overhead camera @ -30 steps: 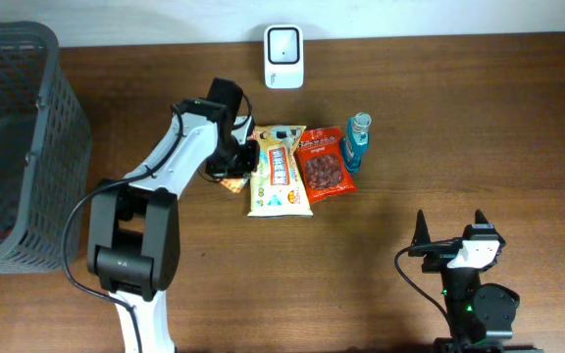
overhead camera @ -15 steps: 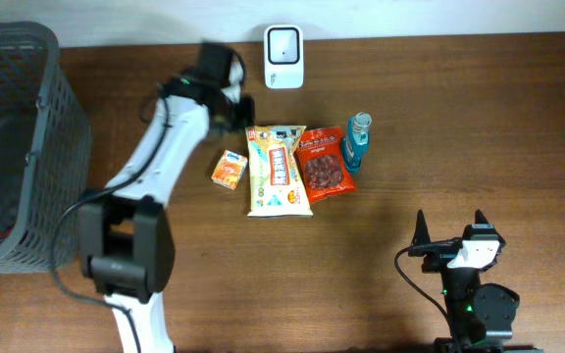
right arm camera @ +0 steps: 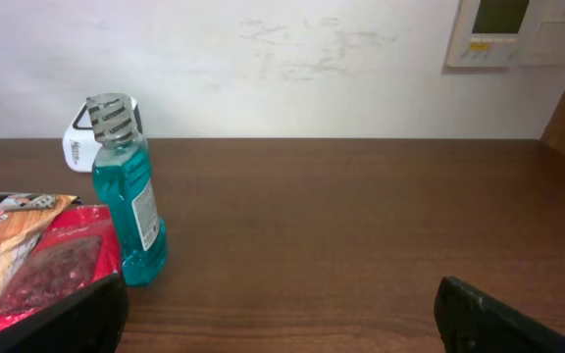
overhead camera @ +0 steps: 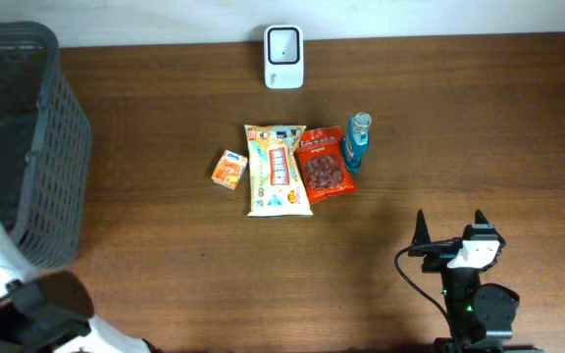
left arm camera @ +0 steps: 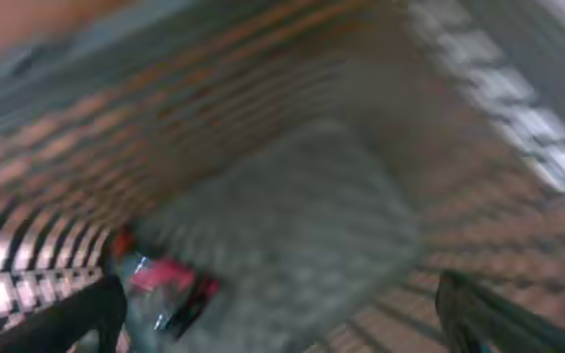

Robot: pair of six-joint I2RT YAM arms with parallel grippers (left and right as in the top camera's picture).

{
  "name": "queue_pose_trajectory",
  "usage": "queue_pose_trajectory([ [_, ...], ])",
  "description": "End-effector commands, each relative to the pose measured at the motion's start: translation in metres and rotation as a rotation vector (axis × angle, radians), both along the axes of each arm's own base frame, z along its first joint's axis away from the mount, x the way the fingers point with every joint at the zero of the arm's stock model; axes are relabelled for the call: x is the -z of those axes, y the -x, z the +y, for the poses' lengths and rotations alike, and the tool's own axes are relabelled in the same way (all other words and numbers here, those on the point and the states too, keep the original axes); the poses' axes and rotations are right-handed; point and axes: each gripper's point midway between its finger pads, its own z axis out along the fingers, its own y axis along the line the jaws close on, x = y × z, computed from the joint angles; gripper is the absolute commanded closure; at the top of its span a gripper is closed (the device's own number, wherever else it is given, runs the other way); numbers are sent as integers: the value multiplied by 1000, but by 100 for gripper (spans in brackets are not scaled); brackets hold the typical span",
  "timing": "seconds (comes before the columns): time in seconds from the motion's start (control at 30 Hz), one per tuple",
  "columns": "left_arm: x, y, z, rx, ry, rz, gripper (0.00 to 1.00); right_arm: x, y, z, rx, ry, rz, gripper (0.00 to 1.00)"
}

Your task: Scan the item barcode

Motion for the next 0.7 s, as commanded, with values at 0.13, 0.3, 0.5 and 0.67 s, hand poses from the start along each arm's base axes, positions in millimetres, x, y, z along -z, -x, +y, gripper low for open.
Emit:
queue_pose_trajectory([
  [0.13,97,48,44,-345,227,191,1,3,0,0,0,7,5,2],
  [0.3,155,51,41,-418,330,320,1,3,0,0,0,6,5,2],
  [0.5,170,87,62,-542,384,357,1,3,0,0,0,6,5,2],
  [0.67,198,95,70,-443,516,334,1,3,0,0,0,6,5,2],
])
